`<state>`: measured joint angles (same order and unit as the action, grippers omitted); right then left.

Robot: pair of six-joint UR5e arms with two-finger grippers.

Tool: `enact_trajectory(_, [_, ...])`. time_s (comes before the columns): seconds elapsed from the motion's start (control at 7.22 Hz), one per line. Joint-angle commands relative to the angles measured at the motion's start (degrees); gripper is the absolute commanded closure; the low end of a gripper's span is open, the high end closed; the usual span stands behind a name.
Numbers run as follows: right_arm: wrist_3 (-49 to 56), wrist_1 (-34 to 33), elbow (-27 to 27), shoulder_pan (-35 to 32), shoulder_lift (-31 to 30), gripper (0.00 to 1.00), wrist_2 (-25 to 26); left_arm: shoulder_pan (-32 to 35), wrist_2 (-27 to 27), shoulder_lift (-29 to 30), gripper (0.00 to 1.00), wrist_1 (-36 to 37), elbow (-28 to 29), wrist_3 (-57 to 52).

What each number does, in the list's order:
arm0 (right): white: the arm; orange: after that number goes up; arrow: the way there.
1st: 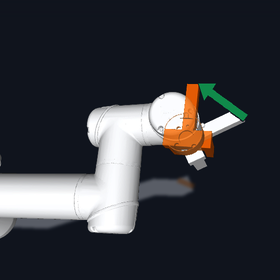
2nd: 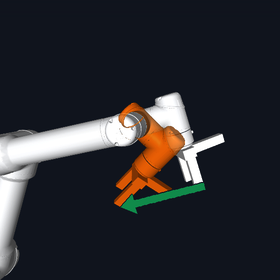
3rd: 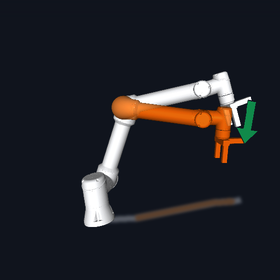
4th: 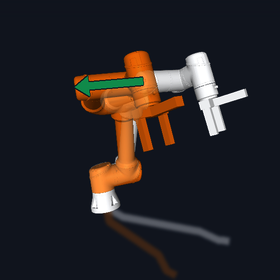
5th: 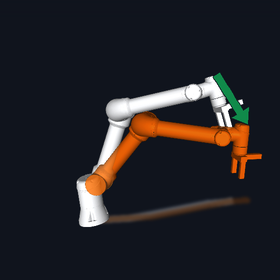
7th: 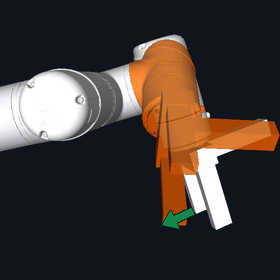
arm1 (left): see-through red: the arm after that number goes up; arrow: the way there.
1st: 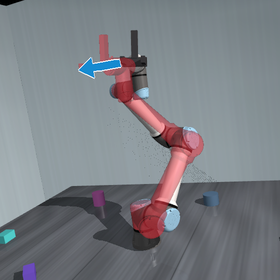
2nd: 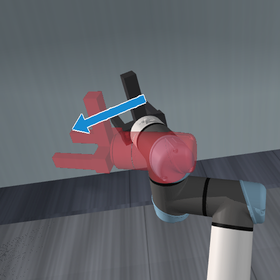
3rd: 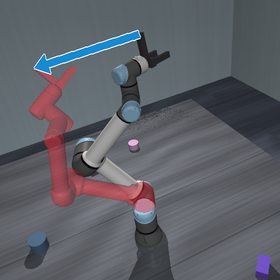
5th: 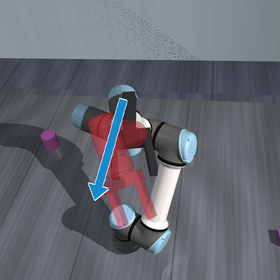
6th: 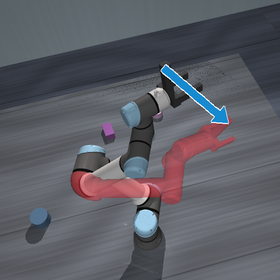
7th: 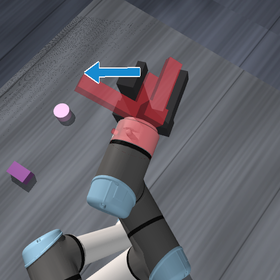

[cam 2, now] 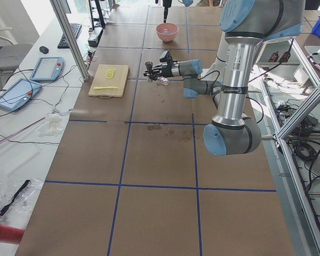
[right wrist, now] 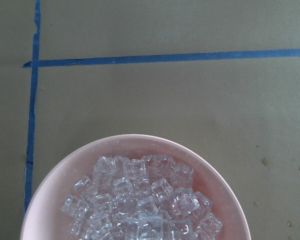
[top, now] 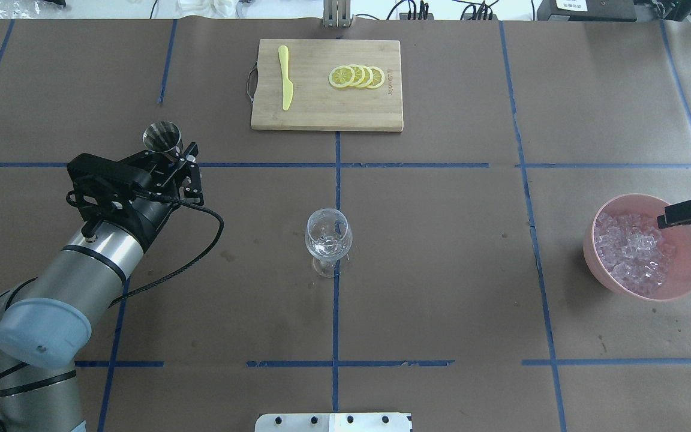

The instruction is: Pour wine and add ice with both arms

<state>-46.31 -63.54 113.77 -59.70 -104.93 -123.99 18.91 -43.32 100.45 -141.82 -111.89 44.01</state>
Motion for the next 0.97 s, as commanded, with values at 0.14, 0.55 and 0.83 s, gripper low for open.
enact_trajectory(0.14, [-0.45, 0.34, -1.35, 2.75, 0.16, 0.0, 2.18, -3.17, 0.16, 2.55, 1.0, 0.23, -0.26, -5.42])
enact_trajectory(0.55, [-2.72, 2.45, -1.44, 4.15, 0.6, 0.0, 2.18, -6.51, 0.25, 6.06, 1.0, 0.41, -0.26, -10.25])
enact_trajectory(0.83, [-2.82, 2.45, -1.44, 4.59, 0.69, 0.0, 2.09, -8.62, 0.42, 10.95, 1.0, 8.88, -0.26, -10.26])
